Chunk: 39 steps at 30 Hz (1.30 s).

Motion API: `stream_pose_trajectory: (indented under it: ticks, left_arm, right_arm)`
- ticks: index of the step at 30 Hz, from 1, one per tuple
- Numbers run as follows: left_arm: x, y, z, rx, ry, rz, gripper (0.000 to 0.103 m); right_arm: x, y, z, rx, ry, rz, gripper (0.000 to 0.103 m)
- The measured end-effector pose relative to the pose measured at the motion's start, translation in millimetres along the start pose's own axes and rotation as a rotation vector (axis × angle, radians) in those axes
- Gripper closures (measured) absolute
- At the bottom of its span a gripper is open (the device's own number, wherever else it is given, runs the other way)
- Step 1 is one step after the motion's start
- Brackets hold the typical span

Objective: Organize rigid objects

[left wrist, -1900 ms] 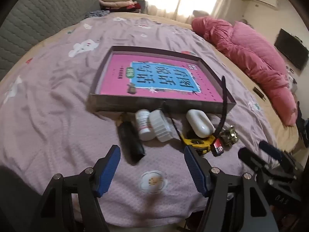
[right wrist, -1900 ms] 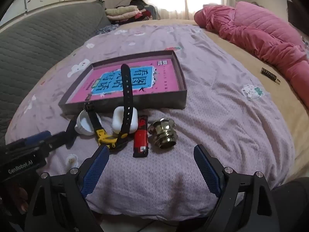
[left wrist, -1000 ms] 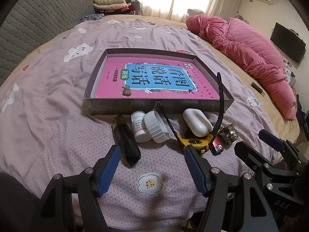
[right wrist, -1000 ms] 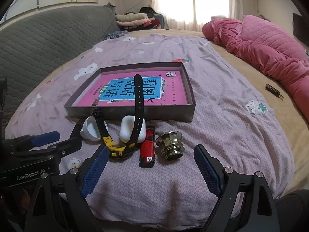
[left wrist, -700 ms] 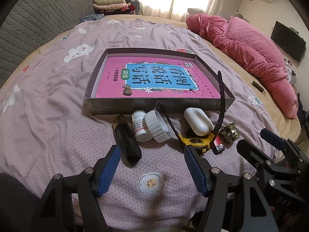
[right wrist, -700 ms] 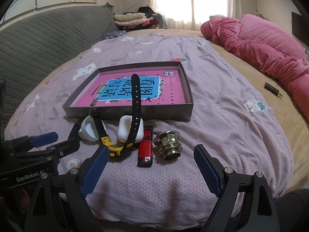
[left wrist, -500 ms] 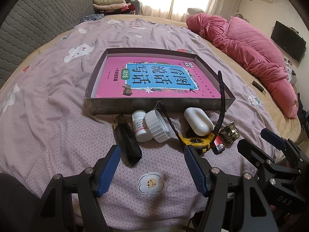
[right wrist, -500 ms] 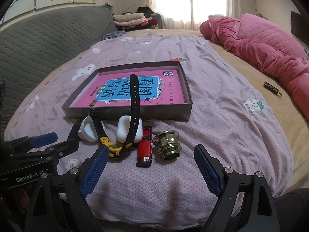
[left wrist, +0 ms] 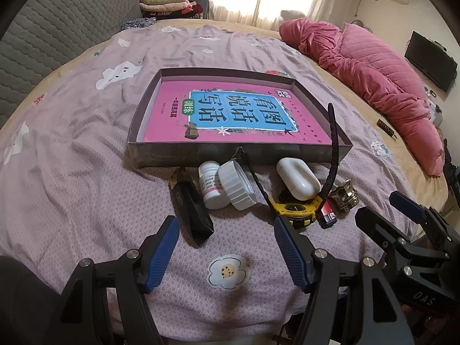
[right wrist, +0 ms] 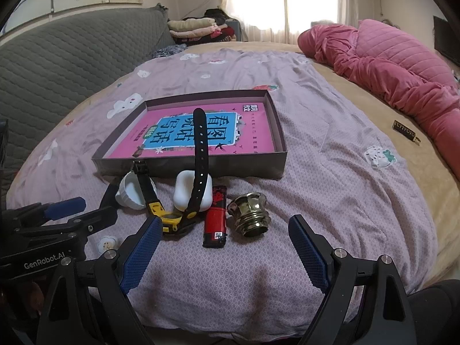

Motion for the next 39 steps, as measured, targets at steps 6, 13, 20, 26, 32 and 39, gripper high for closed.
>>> stream_pose_trajectory:
  ticks: [6,13,20,26,32,39]
  left_arm:
    - [-1,4,1,0.011,0.007,-0.003,0.035]
    - [-4,11,2,0.043,0.023,-0.011,0.035]
    - [-10,26,3,0.093,0.043,-0.028,0.035]
    - [-18,41,1,0.133,0.063,-0.054,0.035]
    - [-33,50,1,0.155,0.091,-0.072,0.035]
    - [-39,54,3,0.154,0.105,-0.093,0.035]
  right_arm:
    - [-1,0,0,-0.002,0.002,0.002,0.013]
    - [-2,-2,2,-0.009,0.007,0.005,0.013]
    - [-6,-7,3,-0.026,0.022,0.009,0.013]
    - [-10,-12,1,-0.048,0.029,0.015,0.013]
    - [-20,-22,2,-0.067,0.056,0.030,0.013]
    - [-42,-37,11,-0.073,0.142,0.067,0.013]
Point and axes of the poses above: each gripper's, at about its wrist camera, not at the fingertips, and x roughly against the way its jaws point, y to its left, z to its underside, the point moved 9 cm from there along -x, roughly the way its jaws point, and after that the axes turned 1 degree about y, right-handed, at the moved point
